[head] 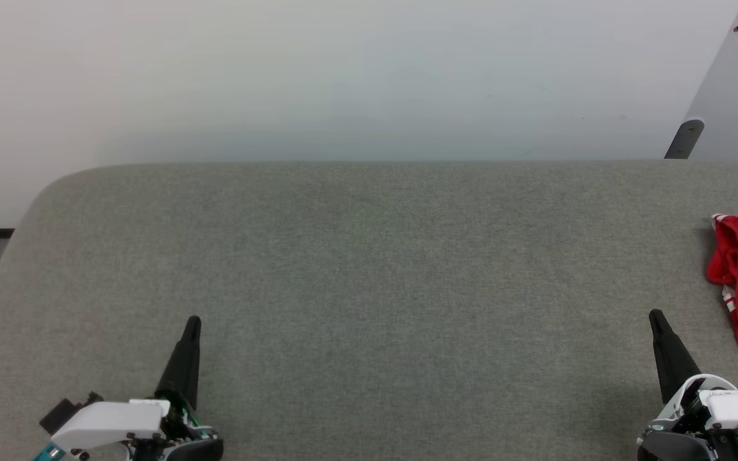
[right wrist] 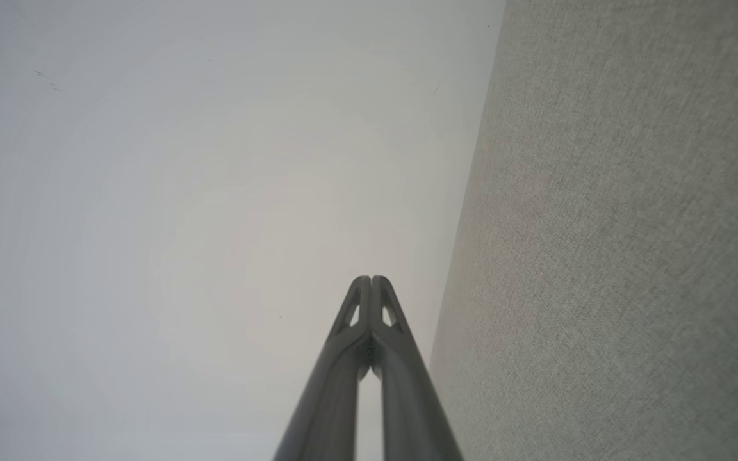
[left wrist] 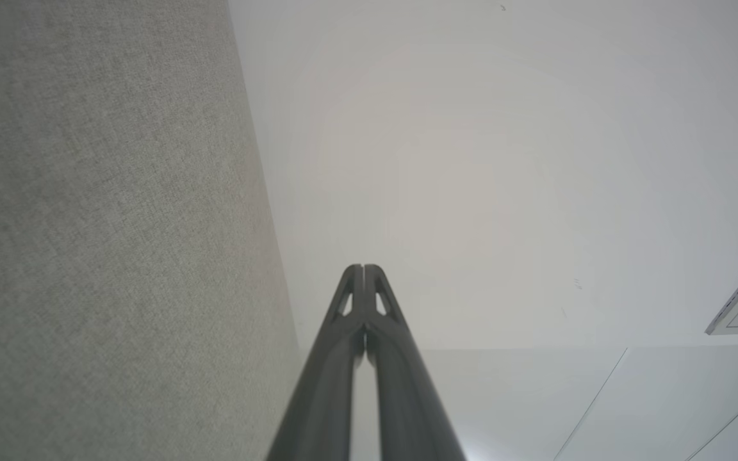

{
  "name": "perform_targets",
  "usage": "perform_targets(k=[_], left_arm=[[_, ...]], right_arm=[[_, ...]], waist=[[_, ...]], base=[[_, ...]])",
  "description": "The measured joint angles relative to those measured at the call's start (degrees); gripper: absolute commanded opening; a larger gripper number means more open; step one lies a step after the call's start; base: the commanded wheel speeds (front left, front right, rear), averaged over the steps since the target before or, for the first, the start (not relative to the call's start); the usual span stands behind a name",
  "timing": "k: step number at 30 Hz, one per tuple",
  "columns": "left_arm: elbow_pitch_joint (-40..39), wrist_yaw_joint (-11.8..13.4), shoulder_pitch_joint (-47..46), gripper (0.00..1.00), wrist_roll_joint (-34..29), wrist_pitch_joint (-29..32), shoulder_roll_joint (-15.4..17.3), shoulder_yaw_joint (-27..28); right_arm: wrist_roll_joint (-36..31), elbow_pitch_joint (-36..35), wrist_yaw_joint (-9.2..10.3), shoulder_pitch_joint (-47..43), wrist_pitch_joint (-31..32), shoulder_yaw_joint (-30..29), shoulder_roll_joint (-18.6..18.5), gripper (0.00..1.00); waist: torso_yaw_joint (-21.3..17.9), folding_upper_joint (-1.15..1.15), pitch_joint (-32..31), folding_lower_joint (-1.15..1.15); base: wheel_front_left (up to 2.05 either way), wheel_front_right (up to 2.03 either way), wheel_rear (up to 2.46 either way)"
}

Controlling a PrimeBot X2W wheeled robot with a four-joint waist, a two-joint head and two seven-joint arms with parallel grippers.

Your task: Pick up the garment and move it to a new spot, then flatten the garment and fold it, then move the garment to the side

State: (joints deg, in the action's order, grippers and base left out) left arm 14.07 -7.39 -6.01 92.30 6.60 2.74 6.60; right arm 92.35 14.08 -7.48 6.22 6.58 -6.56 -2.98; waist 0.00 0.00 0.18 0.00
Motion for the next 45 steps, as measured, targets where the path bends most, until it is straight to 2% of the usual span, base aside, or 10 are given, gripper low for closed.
perform_targets(k=[45], left_arm=[[0.00,0.00,-0.01,0.00,0.00,0.00,0.00,0.00]], right_arm=[[0.00,0.00,0.00,0.00,0.00,0.00,0.00,0.00]], waist=[[0.00,0.00,0.00,0.00]], base=[[0.00,0.00,0.00]])
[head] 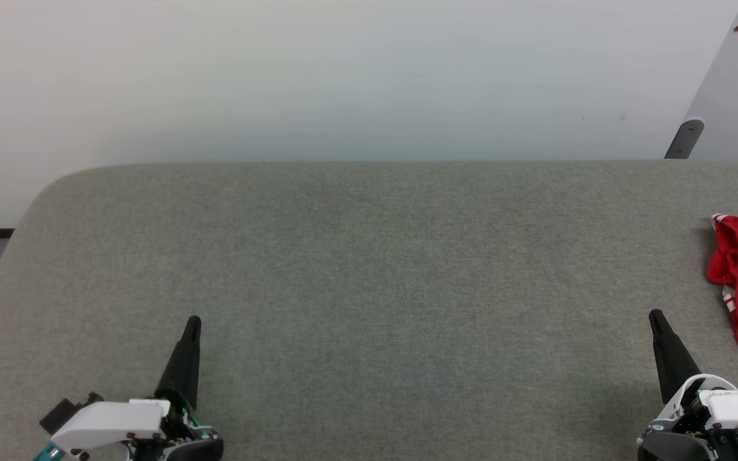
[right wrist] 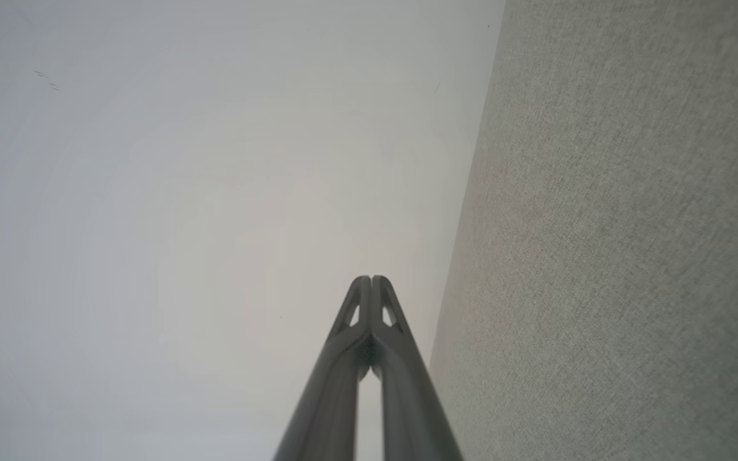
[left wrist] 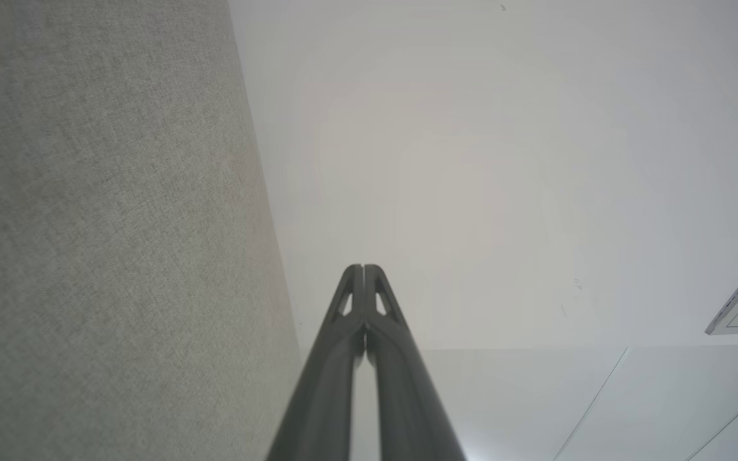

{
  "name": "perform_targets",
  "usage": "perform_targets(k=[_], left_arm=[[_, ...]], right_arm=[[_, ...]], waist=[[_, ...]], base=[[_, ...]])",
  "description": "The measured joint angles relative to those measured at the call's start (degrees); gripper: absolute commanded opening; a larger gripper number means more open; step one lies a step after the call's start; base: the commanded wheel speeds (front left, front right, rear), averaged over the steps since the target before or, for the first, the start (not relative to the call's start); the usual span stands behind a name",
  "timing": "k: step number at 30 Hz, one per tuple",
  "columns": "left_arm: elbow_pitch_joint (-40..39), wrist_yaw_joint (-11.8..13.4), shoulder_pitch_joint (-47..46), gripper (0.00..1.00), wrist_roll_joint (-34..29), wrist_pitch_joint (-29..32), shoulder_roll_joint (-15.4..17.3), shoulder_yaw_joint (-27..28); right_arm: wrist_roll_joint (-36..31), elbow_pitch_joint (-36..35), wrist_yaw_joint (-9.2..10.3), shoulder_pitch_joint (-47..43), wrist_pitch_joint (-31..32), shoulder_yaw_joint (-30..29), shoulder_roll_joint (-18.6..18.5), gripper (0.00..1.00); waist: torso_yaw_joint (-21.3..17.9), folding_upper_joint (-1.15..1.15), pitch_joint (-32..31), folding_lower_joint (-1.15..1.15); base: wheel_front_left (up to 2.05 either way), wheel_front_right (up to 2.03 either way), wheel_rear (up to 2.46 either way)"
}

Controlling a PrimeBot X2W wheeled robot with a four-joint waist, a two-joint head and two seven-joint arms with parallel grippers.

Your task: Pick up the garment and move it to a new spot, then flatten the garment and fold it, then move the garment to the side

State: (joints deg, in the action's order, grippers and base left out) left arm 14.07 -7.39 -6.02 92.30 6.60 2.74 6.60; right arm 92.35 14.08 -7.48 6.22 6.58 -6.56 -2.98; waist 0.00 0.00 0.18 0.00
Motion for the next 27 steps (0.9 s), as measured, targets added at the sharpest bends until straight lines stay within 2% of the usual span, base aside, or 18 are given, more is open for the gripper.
perform_targets(k=[27], left_arm=[[0.00,0.00,0.00,0.00,0.00,0.00,0.00,-0.02]], right_arm=[[0.00,0.00,0.00,0.00,0.00,0.01,0.00,0.00]], waist=[[0.00,0.00,0.00,0.00]], base=[[0.00,0.00,0.00]])
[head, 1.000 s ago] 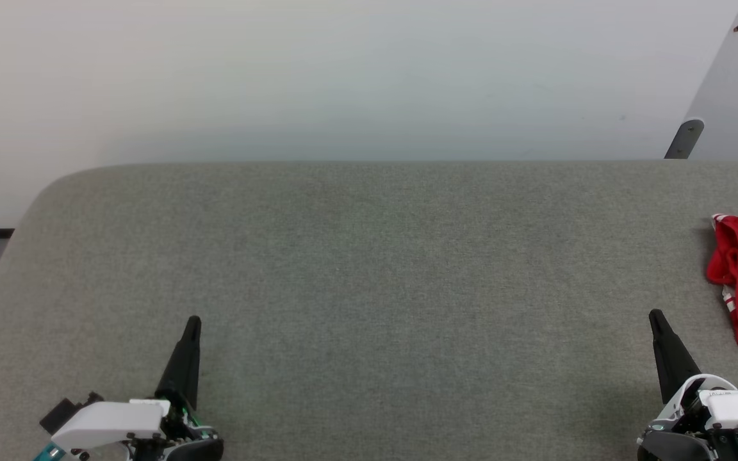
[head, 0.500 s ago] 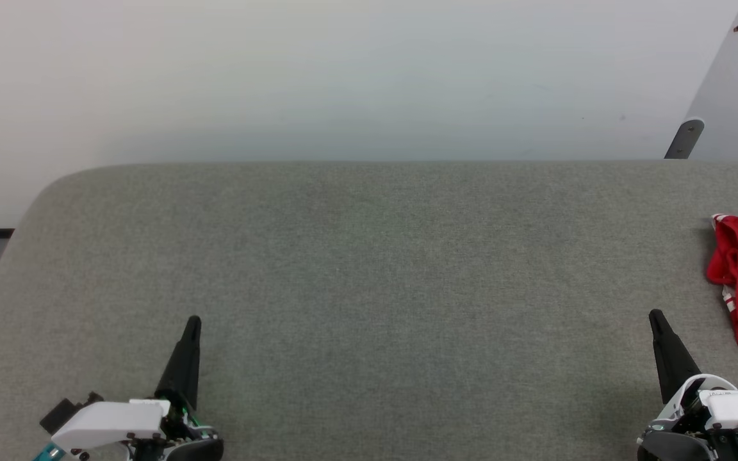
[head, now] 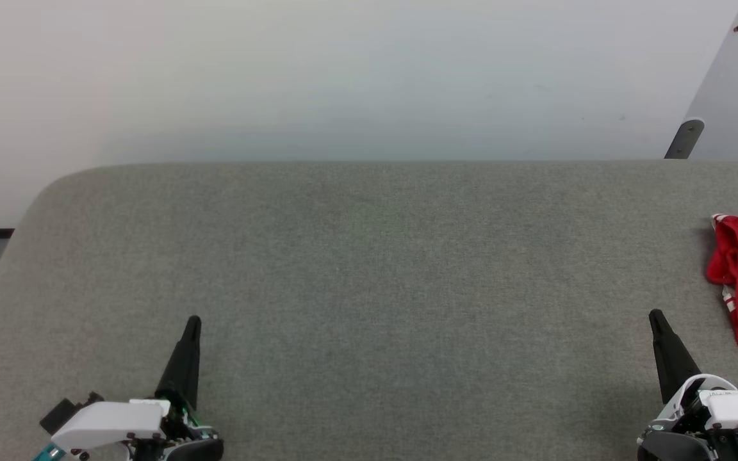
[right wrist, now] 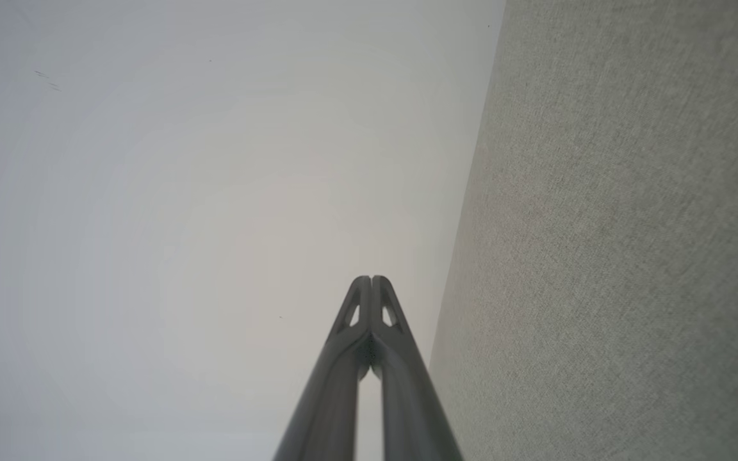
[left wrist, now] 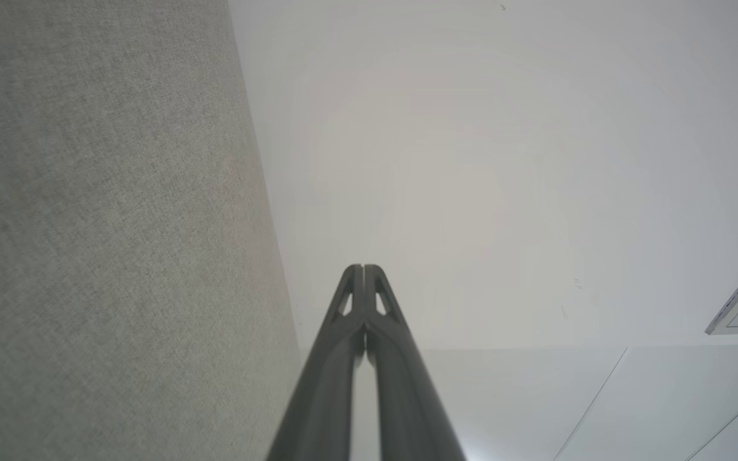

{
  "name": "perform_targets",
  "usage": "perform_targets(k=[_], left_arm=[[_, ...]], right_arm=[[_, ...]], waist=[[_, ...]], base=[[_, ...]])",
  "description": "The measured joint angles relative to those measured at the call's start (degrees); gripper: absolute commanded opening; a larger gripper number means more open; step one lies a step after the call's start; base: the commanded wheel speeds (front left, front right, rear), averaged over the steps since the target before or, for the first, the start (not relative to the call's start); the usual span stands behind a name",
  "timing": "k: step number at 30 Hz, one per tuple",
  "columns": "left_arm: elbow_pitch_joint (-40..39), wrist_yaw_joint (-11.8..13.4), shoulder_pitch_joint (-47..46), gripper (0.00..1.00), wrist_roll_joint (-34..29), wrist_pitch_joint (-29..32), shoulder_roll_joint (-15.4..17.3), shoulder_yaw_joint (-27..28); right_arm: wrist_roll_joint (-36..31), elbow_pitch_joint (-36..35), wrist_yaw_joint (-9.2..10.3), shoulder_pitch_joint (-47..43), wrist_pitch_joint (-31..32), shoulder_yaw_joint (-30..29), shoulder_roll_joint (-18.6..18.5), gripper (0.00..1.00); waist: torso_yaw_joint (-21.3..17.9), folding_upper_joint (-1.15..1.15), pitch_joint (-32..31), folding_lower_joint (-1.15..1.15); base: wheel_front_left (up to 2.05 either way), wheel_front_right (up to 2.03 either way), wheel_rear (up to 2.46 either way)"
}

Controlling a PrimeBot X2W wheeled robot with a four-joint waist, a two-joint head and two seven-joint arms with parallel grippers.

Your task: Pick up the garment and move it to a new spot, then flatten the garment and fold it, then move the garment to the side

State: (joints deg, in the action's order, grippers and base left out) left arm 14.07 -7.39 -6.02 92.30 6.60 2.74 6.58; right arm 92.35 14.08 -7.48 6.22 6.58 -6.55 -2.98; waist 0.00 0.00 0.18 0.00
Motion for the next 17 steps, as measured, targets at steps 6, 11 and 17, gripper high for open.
perform_targets(k=[6,11,17], left_arm=[[0.00,0.00,0.00,0.00,0.00,0.00,0.00,-0.01],[0.00,0.00,0.00,0.00,0.00,0.00,0.00,0.00],[0.00,0.00,0.00,0.00,0.00,0.00,0.00,0.00]], right_arm=[[0.00,0.00,0.00,0.00,0.00,0.00,0.00,0.00],[0.00,0.00,0.00,0.00,0.00,0.00,0.00,0.00],[0.00,0.00,0.00,0.00,0.00,0.00,0.01,0.00]], waist=[[0.00,0.00,0.00,0.00],[0.00,0.00,0.00,0.00],[0.00,0.00,0.00,0.00]], base=[[0.00,0.00,0.00],[0.00,0.00,0.00],[0.00,0.00,0.00]])
